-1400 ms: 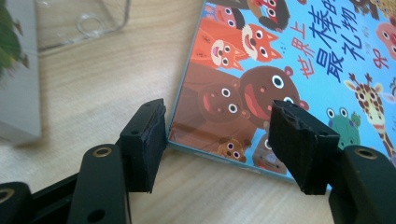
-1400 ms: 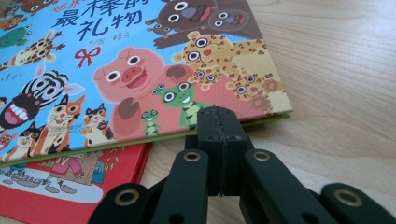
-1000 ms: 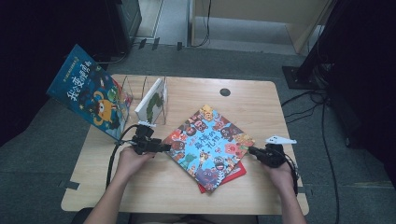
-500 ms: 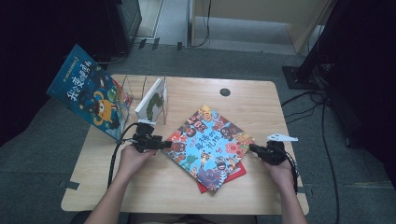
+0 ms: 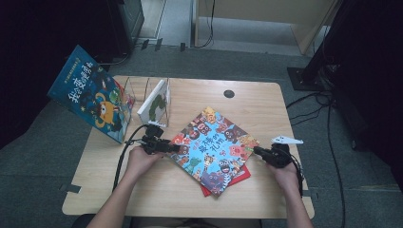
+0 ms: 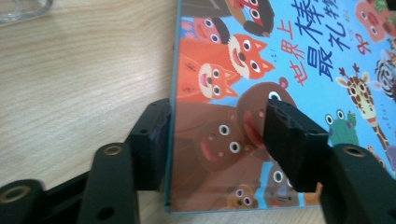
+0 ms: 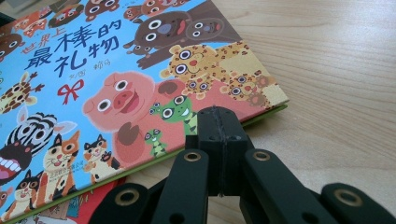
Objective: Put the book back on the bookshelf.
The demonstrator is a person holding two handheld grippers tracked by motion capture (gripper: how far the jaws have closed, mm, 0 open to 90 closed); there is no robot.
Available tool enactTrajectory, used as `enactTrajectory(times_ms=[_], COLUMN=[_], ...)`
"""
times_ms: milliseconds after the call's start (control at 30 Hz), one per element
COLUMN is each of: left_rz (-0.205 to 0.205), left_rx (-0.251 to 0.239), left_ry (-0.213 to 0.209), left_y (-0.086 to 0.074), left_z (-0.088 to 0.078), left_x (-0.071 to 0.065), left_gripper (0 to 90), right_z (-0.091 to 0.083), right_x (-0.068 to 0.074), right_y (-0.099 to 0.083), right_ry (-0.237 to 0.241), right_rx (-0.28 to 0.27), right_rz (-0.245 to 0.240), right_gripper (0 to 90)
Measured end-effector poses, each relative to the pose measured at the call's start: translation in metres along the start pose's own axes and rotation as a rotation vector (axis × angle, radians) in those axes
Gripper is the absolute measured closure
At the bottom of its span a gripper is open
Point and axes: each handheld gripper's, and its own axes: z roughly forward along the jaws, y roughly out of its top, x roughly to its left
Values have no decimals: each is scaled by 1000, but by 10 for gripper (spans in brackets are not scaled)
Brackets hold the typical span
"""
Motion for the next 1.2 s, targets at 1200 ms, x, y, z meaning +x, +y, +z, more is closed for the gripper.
enactTrajectory(times_ms=[1200], left_rz=[-4], left_rx=[27], left_ry=[23], left_y=[-17], left_z=[-10], left_x=[-12], left_gripper=[372], right_z=[17], right_x=[4], right_y=[12], right_ry=[-21], right_rx=[-28], right_rz=[-33], right_gripper=[900])
